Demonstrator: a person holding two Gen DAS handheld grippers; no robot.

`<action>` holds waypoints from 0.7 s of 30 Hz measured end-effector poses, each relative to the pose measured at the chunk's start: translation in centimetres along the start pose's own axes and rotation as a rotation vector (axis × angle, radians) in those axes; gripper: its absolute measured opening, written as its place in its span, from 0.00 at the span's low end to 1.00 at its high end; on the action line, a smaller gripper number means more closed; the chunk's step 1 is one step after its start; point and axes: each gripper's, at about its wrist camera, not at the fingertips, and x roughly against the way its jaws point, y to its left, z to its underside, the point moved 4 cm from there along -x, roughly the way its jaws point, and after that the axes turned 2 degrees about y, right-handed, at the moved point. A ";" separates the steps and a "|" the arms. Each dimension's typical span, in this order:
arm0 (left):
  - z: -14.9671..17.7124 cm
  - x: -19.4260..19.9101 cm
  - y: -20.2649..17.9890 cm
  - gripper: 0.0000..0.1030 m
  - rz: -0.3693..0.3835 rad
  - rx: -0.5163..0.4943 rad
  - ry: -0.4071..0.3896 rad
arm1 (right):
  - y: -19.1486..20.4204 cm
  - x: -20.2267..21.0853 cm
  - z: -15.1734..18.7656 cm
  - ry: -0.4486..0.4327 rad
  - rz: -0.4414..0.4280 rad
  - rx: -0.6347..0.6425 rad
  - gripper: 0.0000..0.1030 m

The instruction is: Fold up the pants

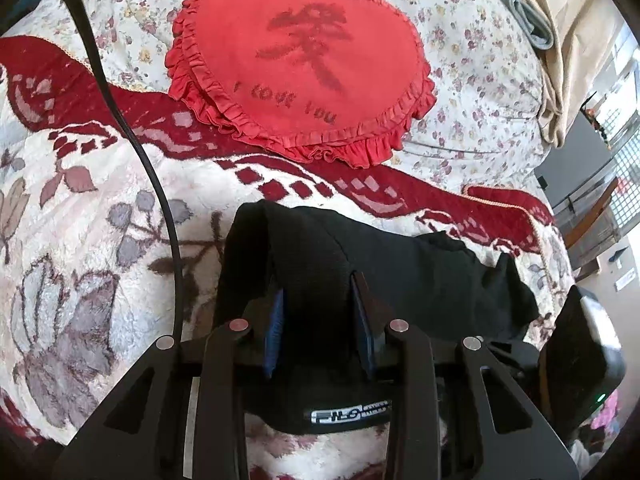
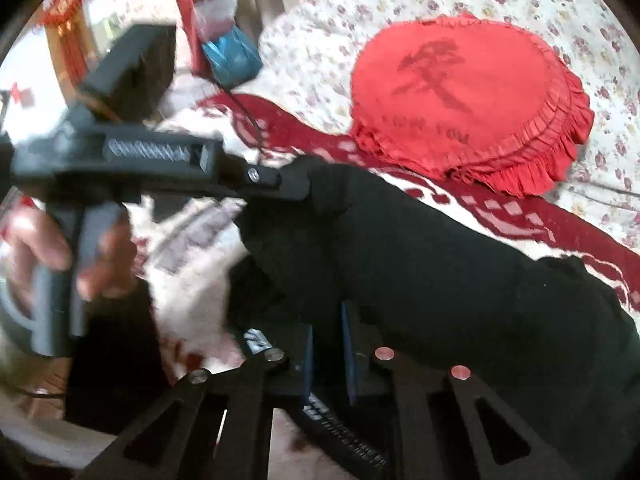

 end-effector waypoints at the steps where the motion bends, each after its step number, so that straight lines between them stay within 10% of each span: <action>1: 0.2 0.6 0.0 0.29 0.004 -0.008 -0.002 | 0.7 0.7 0.0 0.000 -0.032 0.001 0.11; 12: 4.2 -0.7 3.9 0.29 -0.105 0.036 0.069 | 4.5 -4.2 3.0 0.169 -0.025 0.033 0.19; 15: 4.2 0.3 3.9 0.31 -0.120 0.016 0.050 | 4.0 -1.9 2.3 0.140 -0.065 0.018 0.42; 21: 3.4 2.8 2.9 0.32 -0.176 -0.058 0.000 | -3.9 5.6 -0.3 -0.036 0.053 -0.121 0.47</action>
